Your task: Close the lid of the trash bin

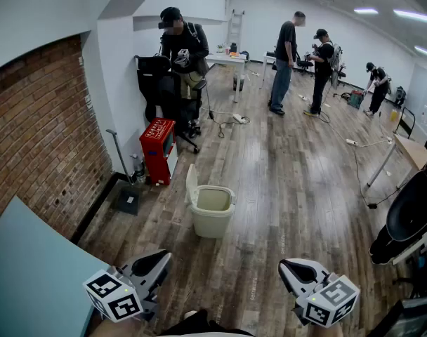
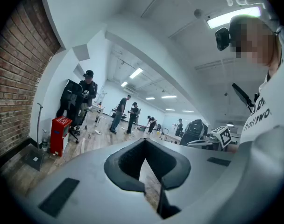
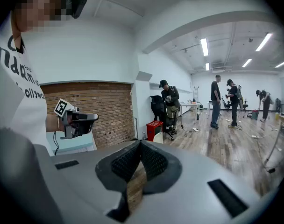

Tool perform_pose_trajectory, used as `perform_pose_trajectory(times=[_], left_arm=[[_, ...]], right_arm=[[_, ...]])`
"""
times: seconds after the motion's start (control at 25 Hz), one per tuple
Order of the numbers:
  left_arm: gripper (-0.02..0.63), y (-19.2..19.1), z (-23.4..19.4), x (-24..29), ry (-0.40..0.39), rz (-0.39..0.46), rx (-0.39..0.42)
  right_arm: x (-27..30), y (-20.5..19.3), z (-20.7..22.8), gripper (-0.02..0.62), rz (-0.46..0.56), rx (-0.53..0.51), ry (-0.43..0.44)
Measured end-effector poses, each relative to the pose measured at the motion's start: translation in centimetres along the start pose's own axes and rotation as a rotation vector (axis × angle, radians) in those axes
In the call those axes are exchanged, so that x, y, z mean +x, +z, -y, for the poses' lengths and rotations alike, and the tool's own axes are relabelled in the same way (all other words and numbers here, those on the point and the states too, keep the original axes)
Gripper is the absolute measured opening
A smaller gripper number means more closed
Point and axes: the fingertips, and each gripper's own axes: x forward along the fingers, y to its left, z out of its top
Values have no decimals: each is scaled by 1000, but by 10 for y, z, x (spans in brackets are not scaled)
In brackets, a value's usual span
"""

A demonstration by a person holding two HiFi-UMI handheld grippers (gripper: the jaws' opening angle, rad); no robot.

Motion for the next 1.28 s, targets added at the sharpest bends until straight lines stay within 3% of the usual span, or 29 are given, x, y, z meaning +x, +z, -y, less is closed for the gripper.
perform_pose_trajectory(times=[0.32, 0.48, 0.64, 0.84, 0.92, 1.12, 1.28], left_arm=[[8, 14, -33, 17, -28, 14, 29], [8, 29, -41, 20, -95, 48, 146], [8, 39, -58, 30, -100, 20, 232], [8, 47, -77, 36, -72, -4, 343], [8, 54, -87, 37, -66, 14, 315], [8, 47, -110, 37, -40, 11, 132], [8, 41, -112, 30, -29, 7, 118]], right_arm=[[37, 19, 18, 6, 40, 37, 12], [64, 36, 19, 6, 101, 61, 42], [99, 50, 8, 6, 94, 37, 94], [123, 47, 6, 6, 51, -47, -8], [127, 49, 13, 6, 47, -41, -47], [127, 48, 23, 6, 32, 27, -88], [139, 47, 28, 6, -4, 16, -87]])
